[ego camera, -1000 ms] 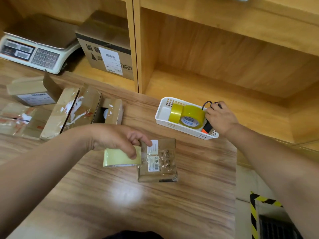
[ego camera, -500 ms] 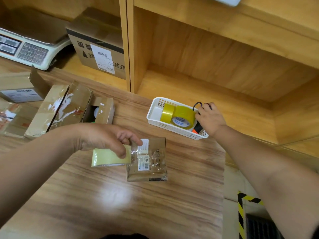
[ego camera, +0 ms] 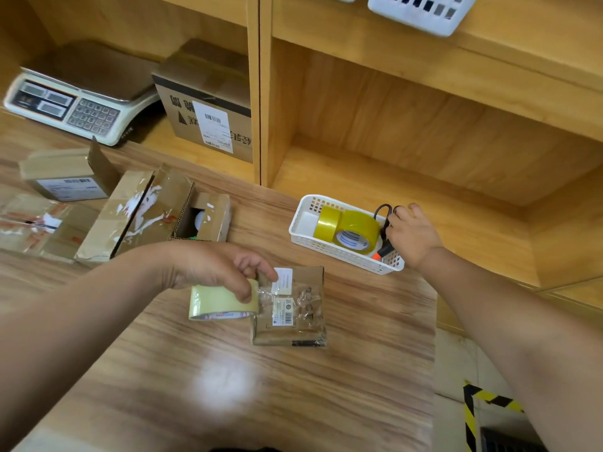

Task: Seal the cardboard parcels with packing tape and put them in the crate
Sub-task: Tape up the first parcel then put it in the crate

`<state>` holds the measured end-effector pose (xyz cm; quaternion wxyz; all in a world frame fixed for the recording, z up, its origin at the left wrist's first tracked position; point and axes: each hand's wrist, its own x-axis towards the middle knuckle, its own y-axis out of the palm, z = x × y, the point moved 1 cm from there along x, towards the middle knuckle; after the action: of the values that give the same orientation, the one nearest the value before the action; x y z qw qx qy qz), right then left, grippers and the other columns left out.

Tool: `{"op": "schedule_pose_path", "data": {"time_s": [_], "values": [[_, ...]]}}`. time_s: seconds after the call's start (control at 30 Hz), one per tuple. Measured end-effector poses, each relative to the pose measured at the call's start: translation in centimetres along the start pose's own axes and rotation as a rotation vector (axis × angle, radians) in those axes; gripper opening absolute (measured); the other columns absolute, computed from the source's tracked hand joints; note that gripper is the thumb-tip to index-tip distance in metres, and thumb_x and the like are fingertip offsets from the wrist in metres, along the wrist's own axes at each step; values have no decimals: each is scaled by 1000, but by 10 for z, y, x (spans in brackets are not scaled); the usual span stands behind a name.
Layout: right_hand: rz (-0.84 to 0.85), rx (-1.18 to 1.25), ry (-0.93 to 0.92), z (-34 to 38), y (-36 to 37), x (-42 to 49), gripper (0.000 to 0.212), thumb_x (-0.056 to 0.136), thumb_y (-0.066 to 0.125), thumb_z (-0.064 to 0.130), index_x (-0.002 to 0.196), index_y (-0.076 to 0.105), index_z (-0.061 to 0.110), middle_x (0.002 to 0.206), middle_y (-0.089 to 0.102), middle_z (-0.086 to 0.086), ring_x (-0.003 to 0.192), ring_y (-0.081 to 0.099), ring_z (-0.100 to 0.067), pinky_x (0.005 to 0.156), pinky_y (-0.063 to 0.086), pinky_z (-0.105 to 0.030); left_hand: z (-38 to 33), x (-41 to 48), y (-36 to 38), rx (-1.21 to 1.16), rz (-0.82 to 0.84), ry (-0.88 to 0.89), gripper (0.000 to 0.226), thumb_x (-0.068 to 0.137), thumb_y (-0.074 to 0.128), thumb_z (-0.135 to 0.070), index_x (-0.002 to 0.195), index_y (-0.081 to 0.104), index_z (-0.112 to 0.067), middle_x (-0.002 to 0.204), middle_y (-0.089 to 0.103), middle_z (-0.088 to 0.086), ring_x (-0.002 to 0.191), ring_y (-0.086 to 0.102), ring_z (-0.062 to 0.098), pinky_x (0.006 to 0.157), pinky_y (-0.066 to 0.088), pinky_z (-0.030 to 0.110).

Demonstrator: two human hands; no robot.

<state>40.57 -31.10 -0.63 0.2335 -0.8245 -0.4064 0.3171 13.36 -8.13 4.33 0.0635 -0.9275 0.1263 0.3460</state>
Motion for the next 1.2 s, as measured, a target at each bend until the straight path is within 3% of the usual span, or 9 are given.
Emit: {"op": "schedule_pose_path", "data": {"time_s": [0.17, 0.23, 0.33, 0.43, 0.53, 0.73, 0.83, 1.03, 1.2], "values": [[52, 81, 79, -3, -9, -20, 30, 89, 52, 11, 119, 51, 12, 121, 51, -8, 115, 45, -27, 91, 36, -33, -2, -5, 2, 59, -18, -4, 72, 45, 72, -28, 116, 62, -24, 82, 45, -4, 76, 47, 5, 72, 39, 16], [56, 128, 170, -2, -14, -30, 34, 69, 75, 10, 99, 61, 8, 97, 62, -10, 87, 61, -28, 73, 46, -32, -5, -6, 5, 70, -25, -8, 63, 52, 72, -19, 114, 62, -23, 79, 45, -6, 74, 47, 5, 73, 39, 16], [-41, 267, 226, 3, -11, -49, 49, 25, 84, -3, 67, 60, 6, 53, 53, -8, 36, 50, -22, 43, 38, -23, -8, -9, 7, 88, -49, -14, 60, 51, 73, -19, 111, 64, -22, 79, 49, -3, 77, 48, 9, 81, 38, 22], [68, 403, 318, 12, -25, -75, 38, 70, 71, 6, 101, 51, 6, 78, 61, -4, 56, 61, -24, 48, 36, -24, -8, -13, 8, 111, -75, -11, 65, 44, 74, -28, 108, 67, -21, 86, 58, 2, 84, 54, 15, 86, 39, 30], [70, 967, 589, 29, -36, -95, 23, 95, 49, 17, 115, 39, 9, 88, 56, -5, 72, 51, -26, 56, 33, -31, -7, -18, 9, 150, -114, 3, 62, 43, 73, -31, 104, 68, -21, 88, 66, -3, 83, 59, 11, 85, 42, 30], [40, 2011, 797, 82, -84, -131, 16, 99, 40, 29, 90, 49, 21, 76, 46, -3, 65, 41, -16, 61, 31, -30, -3, -26, 12, 170, -225, 9, 42, 55, 67, -23, 96, 70, -20, 94, 72, -4, 87, 61, 13, 79, 44, 27], [-20, 2223, 850, 98, -99, -147, 23, 98, 37, 17, 80, 52, 15, 71, 43, -6, 62, 37, -17, 59, 27, -30, -1, -32, 14, 164, -259, 0, 42, 55, 65, -24, 97, 69, -22, 102, 70, 4, 92, 61, 17, 82, 44, 29], [-38, 2601, 653, 113, -134, -169, 18, 96, 42, -1, 109, 55, 3, 72, 57, -10, 55, 54, -14, 53, 46, -21, 0, -35, 20, 212, -279, 25, 23, 85, 60, -6, 102, 67, -20, 95, 65, 1, 79, 54, 11, 63, 39, 22], [-73, 2693, 486, 123, -155, -176, 21, 95, 44, -5, 113, 51, 3, 104, 69, -16, 77, 68, -23, 67, 57, -31, 3, -40, 20, 211, -283, 43, 22, 87, 57, -4, 97, 67, -21, 91, 66, -3, 76, 56, 8, 61, 40, 18]]}}
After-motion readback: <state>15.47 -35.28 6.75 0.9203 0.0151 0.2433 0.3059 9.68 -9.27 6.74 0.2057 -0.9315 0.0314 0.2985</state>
